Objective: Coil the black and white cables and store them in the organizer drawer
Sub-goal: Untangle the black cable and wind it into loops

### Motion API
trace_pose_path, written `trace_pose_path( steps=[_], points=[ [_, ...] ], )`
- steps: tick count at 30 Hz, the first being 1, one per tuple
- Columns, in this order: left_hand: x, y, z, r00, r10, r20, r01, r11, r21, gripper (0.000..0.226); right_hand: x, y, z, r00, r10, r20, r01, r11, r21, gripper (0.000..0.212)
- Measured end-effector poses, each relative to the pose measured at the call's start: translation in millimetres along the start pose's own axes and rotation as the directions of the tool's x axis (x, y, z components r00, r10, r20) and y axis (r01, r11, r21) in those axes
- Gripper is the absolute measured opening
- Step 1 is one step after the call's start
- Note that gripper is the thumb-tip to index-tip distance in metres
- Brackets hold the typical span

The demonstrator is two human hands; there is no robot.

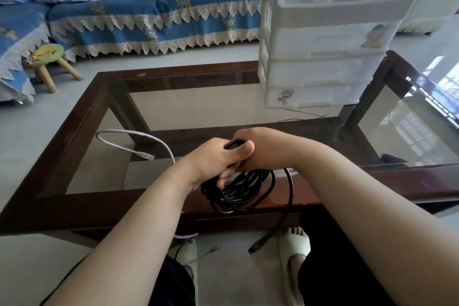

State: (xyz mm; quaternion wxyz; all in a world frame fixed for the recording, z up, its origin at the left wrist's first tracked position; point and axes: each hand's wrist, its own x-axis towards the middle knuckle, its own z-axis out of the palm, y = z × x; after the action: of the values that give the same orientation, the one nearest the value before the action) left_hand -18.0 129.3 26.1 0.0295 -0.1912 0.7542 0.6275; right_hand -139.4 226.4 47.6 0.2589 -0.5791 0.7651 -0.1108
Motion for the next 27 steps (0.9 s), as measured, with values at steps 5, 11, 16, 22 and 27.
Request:
trace_pose_path(
  steps=[5, 11, 16, 22, 27],
  points=[
    [5, -1, 0, 0.994, 0.082, -0.072, -0.062, 0.966, 0.252, 0.062, 3, 4, 9, 0.986, -0.009, -0.166, -0.007, 0.995, -0.099, 0.014],
    [4, 12, 2, 0.963, 0.146, -0.225, 0.010, 0.819, 0.574, 0.075, 2, 10, 8, 0.964, -0.054, -0.259, 0.003, 0.981, -0.194, 0.009],
    [1, 20, -6, 0.983, 0.002, -0.184, 0.098, 0.843, 0.529, 0.072, 2, 12, 7, 0.956, -0.060, -0.286, 0.003, 0.981, -0.196, 0.013],
    [-5, 18, -13, 0.994, -0.065, -0.083, 0.094, 0.902, 0.422, 0.046, 3, 11, 13, 0.936, -0.054, -0.347, 0.003, 0.990, -0.144, 0.029],
    [-7, 18, -15, 0.996, -0.003, -0.091, 0.037, 0.927, 0.374, 0.035, 1, 12, 6, 0.930, -0.032, -0.367, 0.006, 0.997, -0.072, 0.010]
  ],
)
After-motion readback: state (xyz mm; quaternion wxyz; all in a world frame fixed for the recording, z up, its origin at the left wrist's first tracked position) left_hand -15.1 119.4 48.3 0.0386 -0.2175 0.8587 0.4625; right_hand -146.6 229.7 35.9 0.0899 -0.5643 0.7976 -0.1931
